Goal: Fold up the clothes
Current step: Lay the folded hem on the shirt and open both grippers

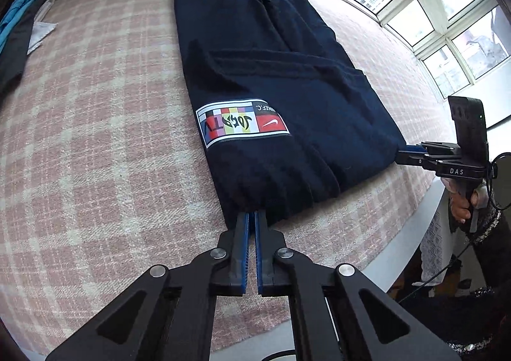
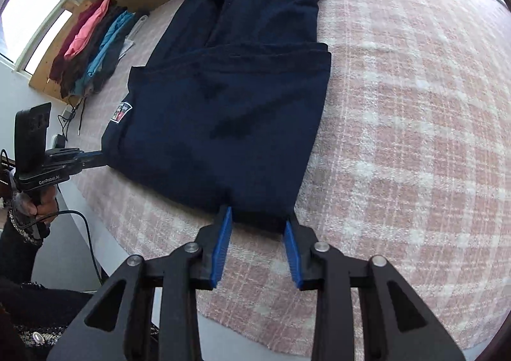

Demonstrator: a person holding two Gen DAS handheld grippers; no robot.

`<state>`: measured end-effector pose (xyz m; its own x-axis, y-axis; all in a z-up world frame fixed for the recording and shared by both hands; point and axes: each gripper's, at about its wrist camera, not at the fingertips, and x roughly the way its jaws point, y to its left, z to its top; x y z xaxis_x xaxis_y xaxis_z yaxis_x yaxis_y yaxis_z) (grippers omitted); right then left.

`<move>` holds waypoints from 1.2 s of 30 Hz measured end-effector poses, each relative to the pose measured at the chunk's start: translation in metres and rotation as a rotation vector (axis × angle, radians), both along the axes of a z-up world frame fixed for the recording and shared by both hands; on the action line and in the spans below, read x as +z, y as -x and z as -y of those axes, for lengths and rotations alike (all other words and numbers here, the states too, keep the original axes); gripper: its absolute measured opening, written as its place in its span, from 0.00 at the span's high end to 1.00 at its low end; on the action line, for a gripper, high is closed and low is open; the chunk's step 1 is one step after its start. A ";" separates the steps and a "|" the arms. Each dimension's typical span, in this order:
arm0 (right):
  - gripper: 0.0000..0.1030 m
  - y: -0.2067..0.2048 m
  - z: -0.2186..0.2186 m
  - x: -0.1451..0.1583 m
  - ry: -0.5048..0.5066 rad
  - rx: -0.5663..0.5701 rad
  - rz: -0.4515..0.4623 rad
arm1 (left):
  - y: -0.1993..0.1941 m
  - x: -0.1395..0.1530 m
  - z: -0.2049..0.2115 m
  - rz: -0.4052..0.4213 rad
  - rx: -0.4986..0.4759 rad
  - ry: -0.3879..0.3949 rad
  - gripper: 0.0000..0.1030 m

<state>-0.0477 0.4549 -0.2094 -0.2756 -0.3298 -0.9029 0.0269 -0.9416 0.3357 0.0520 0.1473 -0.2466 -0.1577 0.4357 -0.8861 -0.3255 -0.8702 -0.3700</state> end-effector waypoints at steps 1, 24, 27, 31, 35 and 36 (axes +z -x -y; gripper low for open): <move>0.90 0.002 -0.001 0.005 -0.006 -0.002 -0.010 | 0.000 0.003 -0.001 -0.006 -0.015 0.007 0.98; 0.55 0.066 -0.041 -0.008 -0.014 -0.036 0.032 | 0.055 0.026 -0.002 -0.082 -0.069 0.094 0.72; 0.55 0.085 -0.048 -0.009 0.004 -0.044 0.006 | 0.082 0.015 -0.018 -0.104 -0.097 0.119 0.72; 0.56 0.112 -0.058 -0.011 0.027 -0.055 -0.028 | 0.103 0.003 -0.019 -0.096 -0.117 0.111 0.72; 0.90 0.120 -0.056 -0.011 0.032 -0.035 -0.030 | 0.110 0.005 -0.017 -0.119 -0.101 0.065 0.98; 0.92 0.120 -0.055 -0.009 0.025 -0.027 -0.038 | 0.111 0.006 -0.015 -0.121 -0.091 0.052 0.98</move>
